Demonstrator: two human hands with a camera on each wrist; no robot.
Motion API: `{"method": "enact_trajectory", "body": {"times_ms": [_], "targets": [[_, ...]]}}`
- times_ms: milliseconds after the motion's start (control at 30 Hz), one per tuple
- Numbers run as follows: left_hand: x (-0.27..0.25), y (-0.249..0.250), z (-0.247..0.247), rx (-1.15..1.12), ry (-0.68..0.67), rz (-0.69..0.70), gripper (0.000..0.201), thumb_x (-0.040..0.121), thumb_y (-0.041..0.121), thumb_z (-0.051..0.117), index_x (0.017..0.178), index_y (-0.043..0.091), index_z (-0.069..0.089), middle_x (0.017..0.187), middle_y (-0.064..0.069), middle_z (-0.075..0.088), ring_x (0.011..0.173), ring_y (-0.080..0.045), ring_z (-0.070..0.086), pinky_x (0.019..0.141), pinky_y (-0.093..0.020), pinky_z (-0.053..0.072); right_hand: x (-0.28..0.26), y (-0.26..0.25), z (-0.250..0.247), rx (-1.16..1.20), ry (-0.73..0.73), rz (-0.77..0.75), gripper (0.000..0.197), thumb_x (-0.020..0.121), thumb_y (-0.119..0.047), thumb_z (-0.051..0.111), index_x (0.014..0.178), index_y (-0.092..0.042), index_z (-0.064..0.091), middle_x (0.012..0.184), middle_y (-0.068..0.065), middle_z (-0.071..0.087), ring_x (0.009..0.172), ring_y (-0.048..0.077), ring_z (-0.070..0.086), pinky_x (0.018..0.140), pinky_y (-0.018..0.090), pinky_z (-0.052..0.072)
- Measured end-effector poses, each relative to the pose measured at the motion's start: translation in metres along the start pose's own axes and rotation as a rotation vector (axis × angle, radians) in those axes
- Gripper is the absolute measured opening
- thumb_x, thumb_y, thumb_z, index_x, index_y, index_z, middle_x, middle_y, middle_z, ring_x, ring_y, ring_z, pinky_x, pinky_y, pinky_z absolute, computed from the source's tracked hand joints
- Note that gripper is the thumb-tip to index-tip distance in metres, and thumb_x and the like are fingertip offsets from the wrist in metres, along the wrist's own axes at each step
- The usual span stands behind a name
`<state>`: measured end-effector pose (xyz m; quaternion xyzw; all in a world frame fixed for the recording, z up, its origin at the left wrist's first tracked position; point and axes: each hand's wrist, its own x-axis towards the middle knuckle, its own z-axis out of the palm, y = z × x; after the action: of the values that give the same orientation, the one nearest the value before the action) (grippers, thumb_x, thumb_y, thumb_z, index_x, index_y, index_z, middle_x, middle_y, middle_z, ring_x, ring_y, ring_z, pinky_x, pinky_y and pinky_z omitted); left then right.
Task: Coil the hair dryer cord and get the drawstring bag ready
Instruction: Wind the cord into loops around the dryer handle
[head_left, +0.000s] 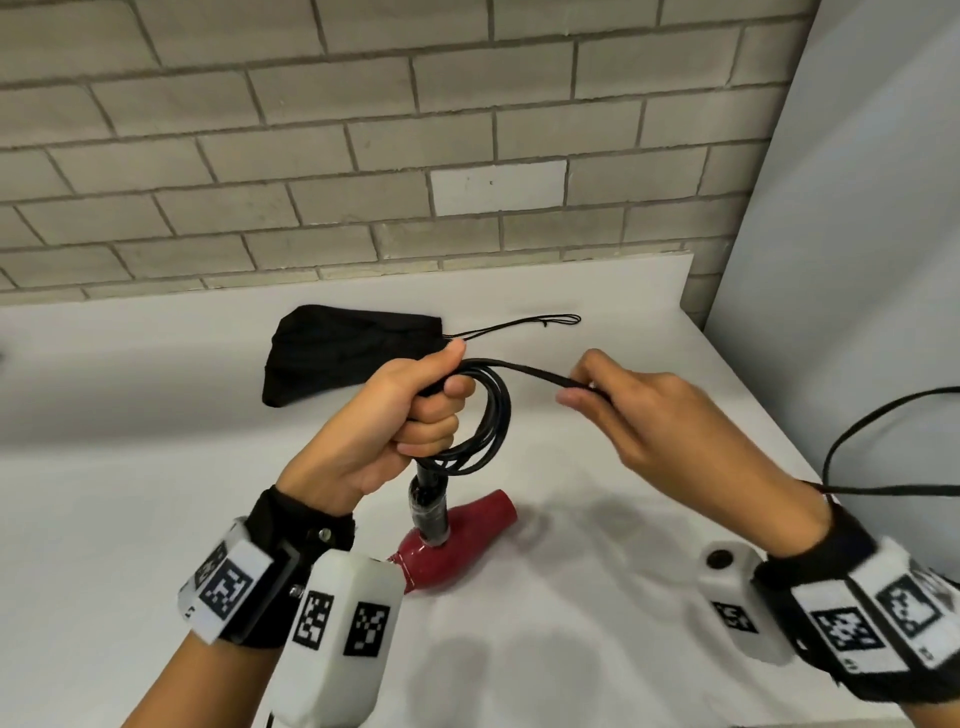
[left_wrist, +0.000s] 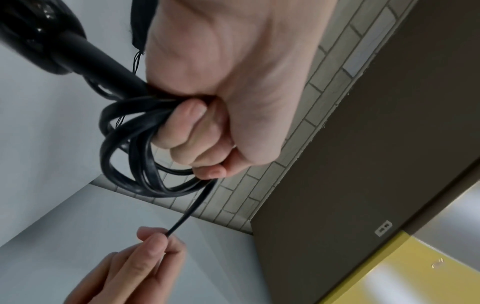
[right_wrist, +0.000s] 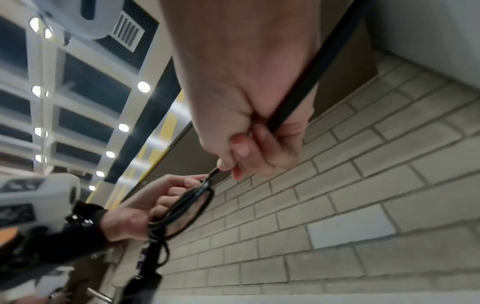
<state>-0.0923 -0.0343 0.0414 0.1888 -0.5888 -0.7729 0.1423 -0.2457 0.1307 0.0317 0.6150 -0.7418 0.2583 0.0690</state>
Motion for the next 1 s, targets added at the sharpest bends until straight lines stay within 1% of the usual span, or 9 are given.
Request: {"method": "enact_trajectory", "body": {"times_ms": [67, 233, 300, 400, 500, 567, 667, 833, 1000], "targets": [[0.000, 0.003, 0.000, -0.019, -0.002, 0.019, 0.035, 0.086, 0.039, 0.047, 0.061, 0.015, 0.045, 0.040, 0.013, 0.020, 0.030, 0.000, 0.016, 0.033, -0.017, 0.009, -0.010, 0.016, -0.011, -0.214, 0.035, 0.019, 0.028, 0.095, -0.044, 0.031, 0.091, -0.019, 0.043, 0.061, -0.004, 0.060, 0.049, 0.034, 0.055, 0.042, 0.028, 0.034], [0.000, 0.014, -0.015, -0.171, 0.039, 0.031, 0.038, 0.088, 0.038, 0.045, 0.058, 0.016, 0.051, 0.037, 0.014, 0.023, 0.027, 0.001, 0.019, 0.031, -0.016, 0.010, -0.043, 0.050, -0.035, -0.529, 0.066, 0.223, 0.014, 0.090, -0.025, 0.054, 0.100, -0.016, 0.058, 0.070, 0.003, 0.070, 0.034, 0.031, 0.049, 0.041, 0.018, 0.027], [0.002, 0.012, -0.014, -0.205, 0.034, 0.040, 0.037, 0.089, 0.038, 0.044, 0.062, 0.013, 0.051, 0.037, 0.013, 0.024, 0.027, 0.001, 0.019, 0.030, -0.016, 0.012, -0.052, 0.054, -0.032, -0.584, 0.014, 0.267, 0.036, 0.081, -0.007, 0.069, 0.113, -0.022, 0.059, 0.071, 0.002, 0.068, 0.033, 0.026, 0.041, 0.043, 0.013, 0.021], [0.008, 0.007, -0.011, -0.292, -0.002, 0.051, 0.039, 0.095, 0.037, 0.039, 0.071, 0.009, 0.052, 0.040, 0.012, 0.025, 0.029, -0.002, 0.016, 0.033, -0.016, 0.014, -0.058, 0.043, -0.018, -0.637, -0.024, 0.092, 0.057, 0.061, 0.007, 0.077, 0.109, -0.022, 0.068, 0.055, 0.001, 0.053, 0.033, 0.022, 0.031, 0.043, 0.012, 0.015], [0.012, 0.002, -0.010, -0.432, -0.068, 0.027, 0.041, 0.096, 0.035, 0.037, 0.079, 0.005, 0.059, 0.043, 0.010, 0.029, 0.032, -0.004, 0.019, 0.034, -0.016, 0.018, -0.065, 0.015, 0.005, -0.629, -0.055, -0.149, 0.033, 0.060, -0.015, 0.077, 0.092, -0.025, 0.074, 0.051, -0.002, 0.053, 0.034, 0.021, 0.051, 0.033, 0.019, 0.023], [0.014, -0.001, -0.008, -0.497, -0.113, -0.003, 0.041, 0.096, 0.030, 0.037, 0.084, 0.001, 0.063, 0.046, 0.008, 0.032, 0.033, -0.004, 0.027, 0.036, -0.016, 0.022, -0.068, -0.004, 0.018, -0.569, -0.116, -0.292, 0.034, 0.054, -0.021, 0.076, 0.088, -0.026, 0.074, 0.051, -0.005, 0.054, 0.037, 0.018, 0.053, 0.033, 0.021, 0.031], [0.015, -0.009, 0.000, -0.487, -0.141, -0.023, 0.040, 0.096, 0.023, 0.034, 0.092, -0.001, 0.065, 0.051, 0.007, 0.034, 0.037, -0.004, 0.030, 0.040, -0.017, 0.025, -0.066, -0.020, 0.026, -0.531, -0.181, -0.480, 0.053, 0.040, -0.006, 0.069, 0.089, -0.027, 0.074, 0.052, -0.008, 0.054, 0.038, 0.014, 0.050, 0.035, 0.018, 0.031], [0.012, -0.014, 0.013, -0.337, -0.129, 0.002, 0.038, 0.096, 0.024, 0.036, 0.112, -0.005, 0.055, 0.055, 0.006, 0.033, 0.042, -0.004, 0.030, 0.045, -0.019, 0.025, -0.044, -0.035, 0.020, -0.426, -0.120, -0.567, 0.033, 0.069, -0.012, 0.053, 0.088, -0.033, 0.069, 0.059, -0.011, 0.053, 0.046, 0.009, 0.049, 0.038, 0.019, 0.028], [0.008, -0.018, 0.033, -0.111, -0.135, 0.045, 0.040, 0.094, 0.028, 0.041, 0.110, -0.003, 0.059, 0.061, 0.000, 0.041, 0.051, -0.011, 0.039, 0.049, -0.018, 0.033, -0.010, -0.043, 0.003, -0.332, 0.099, -0.506, 0.026, 0.076, -0.017, 0.068, 0.092, -0.038, 0.068, 0.064, -0.010, 0.060, 0.052, 0.012, 0.057, 0.039, 0.021, 0.023]]}}
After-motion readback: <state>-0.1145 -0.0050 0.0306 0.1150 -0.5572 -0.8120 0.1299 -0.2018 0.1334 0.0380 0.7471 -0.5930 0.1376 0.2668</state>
